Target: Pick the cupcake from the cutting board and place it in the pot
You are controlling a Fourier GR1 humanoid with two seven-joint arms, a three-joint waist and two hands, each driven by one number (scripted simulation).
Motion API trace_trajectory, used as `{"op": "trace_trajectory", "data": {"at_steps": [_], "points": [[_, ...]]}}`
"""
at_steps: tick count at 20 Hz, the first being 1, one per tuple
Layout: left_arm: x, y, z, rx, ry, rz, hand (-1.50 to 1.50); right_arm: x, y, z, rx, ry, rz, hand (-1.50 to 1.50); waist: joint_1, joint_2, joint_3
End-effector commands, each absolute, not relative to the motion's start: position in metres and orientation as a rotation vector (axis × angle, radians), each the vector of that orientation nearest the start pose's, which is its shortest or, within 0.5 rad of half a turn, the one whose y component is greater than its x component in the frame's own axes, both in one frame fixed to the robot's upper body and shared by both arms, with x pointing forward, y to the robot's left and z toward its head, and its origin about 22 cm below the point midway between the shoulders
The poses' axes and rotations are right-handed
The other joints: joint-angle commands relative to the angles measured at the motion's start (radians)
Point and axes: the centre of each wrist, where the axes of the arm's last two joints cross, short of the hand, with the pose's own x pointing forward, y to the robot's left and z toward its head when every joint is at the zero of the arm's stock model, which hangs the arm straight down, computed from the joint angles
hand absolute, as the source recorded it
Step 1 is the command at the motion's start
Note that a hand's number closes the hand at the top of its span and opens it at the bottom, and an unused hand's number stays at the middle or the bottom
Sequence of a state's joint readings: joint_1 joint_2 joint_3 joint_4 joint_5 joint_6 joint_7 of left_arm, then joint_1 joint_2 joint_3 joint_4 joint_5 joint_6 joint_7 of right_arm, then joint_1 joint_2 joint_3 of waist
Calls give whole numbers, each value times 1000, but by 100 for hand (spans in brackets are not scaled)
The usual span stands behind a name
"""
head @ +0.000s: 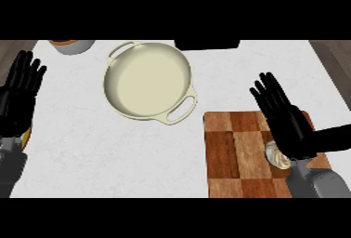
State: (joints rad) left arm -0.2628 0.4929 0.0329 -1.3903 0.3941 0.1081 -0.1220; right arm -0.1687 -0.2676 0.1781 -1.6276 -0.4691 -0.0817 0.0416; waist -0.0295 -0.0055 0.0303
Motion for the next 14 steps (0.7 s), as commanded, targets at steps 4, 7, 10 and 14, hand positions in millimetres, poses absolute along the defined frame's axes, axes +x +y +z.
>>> {"op": "trace_trajectory", "data": {"at_steps": [4,7,10,14], "points": [[308,325,93,194,-1741,10,0,301,-311,74,356,-1789,305,150,58,14,-23],[305,315,71,171,-1688,16,0,310,-309,152,42,-1939,813,150,63,-14,-46],[303,290,67,122,-1643,38,0,301,-366,67,115,-1893,643,-150,76,29,-19],[308,286,81,138,-1646,39,0,308,-400,65,254,-2053,636,-150,78,25,-21]]}}
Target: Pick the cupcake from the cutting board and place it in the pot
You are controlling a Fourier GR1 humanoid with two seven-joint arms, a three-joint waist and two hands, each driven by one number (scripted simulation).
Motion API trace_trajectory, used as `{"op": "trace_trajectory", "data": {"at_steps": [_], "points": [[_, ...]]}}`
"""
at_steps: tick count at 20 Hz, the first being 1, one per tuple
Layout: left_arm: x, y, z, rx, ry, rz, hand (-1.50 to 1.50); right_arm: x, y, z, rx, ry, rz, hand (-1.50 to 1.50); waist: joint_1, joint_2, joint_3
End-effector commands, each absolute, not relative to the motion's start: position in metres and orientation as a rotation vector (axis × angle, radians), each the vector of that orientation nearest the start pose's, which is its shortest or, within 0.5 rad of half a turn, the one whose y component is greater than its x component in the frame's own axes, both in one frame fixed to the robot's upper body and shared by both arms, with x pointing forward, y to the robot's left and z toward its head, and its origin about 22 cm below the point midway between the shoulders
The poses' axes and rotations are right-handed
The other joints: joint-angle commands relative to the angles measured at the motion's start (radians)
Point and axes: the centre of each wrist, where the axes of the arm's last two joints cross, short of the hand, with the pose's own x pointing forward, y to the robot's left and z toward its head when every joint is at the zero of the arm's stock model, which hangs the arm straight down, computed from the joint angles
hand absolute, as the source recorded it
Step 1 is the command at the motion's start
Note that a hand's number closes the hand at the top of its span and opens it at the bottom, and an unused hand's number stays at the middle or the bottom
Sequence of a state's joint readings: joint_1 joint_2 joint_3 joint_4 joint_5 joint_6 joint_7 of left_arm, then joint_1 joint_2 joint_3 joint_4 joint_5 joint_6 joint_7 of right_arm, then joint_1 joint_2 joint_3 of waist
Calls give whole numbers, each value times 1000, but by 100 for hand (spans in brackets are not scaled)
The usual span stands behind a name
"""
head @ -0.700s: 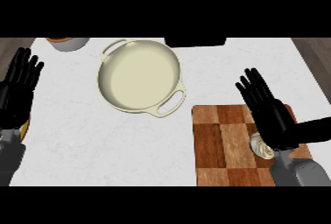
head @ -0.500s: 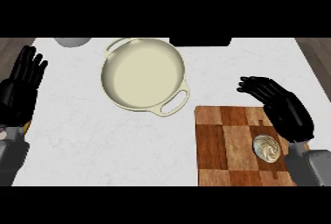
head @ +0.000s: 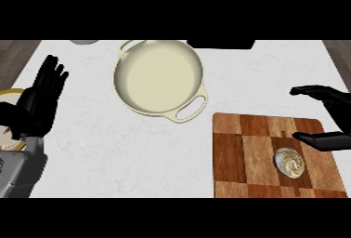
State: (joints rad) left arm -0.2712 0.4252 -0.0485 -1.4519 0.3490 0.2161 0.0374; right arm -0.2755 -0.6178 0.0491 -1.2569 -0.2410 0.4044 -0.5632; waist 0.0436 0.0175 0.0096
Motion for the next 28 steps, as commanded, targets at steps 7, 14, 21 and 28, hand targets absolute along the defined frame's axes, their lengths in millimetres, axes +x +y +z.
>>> {"op": "trace_trajectory", "data": {"at_steps": [7,14,21,28], "points": [[304,273,92,164,-1630,45,0,316,-432,98,281,-1971,948,-150,-8,-8,-5],[291,279,85,185,-1607,63,0,311,-400,121,213,-1649,1475,-150,-24,-20,-9],[289,278,94,172,-1615,63,0,313,-362,94,116,-1469,1740,-150,-25,-16,-9],[282,287,89,199,-1621,77,0,305,-354,96,128,-1391,1786,-150,-38,-18,-10]]}}
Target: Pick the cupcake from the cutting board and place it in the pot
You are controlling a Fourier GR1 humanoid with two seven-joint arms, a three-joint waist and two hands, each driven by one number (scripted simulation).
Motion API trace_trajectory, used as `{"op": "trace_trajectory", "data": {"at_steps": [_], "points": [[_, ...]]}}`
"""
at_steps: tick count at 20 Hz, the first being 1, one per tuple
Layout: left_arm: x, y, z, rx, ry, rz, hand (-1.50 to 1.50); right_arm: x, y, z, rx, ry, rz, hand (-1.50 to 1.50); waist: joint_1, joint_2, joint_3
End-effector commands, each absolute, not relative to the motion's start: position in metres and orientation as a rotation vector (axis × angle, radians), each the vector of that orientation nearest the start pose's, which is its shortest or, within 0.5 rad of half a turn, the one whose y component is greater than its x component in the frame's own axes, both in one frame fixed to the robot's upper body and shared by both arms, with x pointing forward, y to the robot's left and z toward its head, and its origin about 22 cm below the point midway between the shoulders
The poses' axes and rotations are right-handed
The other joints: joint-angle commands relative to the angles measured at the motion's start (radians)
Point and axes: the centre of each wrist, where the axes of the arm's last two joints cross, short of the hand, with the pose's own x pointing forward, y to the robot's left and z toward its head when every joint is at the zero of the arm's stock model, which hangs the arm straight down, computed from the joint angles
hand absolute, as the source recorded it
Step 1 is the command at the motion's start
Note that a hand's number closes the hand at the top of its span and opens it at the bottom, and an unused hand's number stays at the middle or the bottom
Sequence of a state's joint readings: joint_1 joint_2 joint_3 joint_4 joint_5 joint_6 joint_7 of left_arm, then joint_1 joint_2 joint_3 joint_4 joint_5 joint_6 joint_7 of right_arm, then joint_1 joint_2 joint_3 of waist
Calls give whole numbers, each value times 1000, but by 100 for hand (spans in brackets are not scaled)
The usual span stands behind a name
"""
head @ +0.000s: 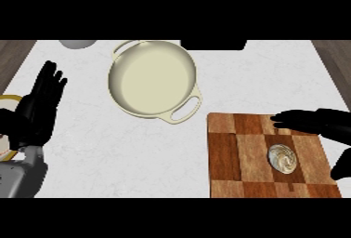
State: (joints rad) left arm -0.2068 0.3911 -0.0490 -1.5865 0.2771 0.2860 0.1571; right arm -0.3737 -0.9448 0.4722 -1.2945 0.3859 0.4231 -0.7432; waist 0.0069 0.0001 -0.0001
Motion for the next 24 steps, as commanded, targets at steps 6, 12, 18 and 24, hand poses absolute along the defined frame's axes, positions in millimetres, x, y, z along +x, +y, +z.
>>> {"op": "trace_trajectory", "data": {"at_steps": [6,12,18,24], "points": [[286,296,80,184,-1611,44,0,312,-346,67,94,-1335,1803,-150,6,3,0],[282,293,73,212,-1615,62,0,282,-354,38,-49,-1330,1813,-150,-7,0,0],[283,276,79,192,-1617,75,0,282,-346,32,-2,-1341,1803,-150,-8,-1,0],[294,287,98,204,-1617,75,0,302,-351,18,-41,-1295,1837,-150,-5,0,0]]}}
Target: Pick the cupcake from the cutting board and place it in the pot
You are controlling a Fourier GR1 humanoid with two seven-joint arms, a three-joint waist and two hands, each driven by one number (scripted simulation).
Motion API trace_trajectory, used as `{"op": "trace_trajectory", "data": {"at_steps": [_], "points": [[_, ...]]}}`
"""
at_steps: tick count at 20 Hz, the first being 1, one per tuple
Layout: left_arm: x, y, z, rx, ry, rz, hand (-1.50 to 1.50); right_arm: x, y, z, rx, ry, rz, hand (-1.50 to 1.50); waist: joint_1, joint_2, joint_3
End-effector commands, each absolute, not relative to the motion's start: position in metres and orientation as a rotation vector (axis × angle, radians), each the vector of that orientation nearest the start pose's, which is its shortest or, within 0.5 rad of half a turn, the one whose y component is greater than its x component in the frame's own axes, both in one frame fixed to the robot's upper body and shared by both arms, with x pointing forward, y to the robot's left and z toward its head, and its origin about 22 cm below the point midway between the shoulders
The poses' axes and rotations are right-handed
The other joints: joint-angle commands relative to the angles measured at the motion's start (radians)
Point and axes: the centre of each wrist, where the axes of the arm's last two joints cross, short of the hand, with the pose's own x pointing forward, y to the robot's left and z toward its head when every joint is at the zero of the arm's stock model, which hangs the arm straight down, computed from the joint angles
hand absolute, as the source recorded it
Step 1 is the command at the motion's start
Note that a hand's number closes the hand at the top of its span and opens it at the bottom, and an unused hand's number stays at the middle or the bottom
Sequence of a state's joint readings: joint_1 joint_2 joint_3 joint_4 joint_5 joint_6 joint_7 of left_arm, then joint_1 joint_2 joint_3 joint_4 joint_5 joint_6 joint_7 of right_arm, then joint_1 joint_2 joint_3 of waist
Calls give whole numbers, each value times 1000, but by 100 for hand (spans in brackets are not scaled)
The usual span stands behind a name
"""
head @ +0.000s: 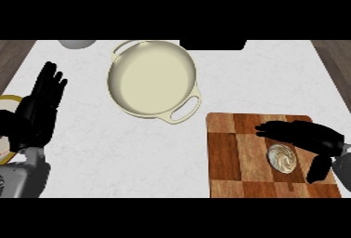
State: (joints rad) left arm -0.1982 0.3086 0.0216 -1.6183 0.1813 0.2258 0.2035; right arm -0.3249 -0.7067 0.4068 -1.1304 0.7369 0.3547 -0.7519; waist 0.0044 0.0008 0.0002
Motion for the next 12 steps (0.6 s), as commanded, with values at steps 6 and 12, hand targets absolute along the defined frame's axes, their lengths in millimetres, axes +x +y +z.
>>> {"op": "trace_trajectory", "data": {"at_steps": [6,12], "points": [[277,274,80,212,-1616,67,0,298,-324,-8,-63,-1276,1807,-150,-2,-1,0],[286,283,82,190,-1614,61,0,304,-318,2,-44,-1395,1968,150,-2,-1,0]]}}
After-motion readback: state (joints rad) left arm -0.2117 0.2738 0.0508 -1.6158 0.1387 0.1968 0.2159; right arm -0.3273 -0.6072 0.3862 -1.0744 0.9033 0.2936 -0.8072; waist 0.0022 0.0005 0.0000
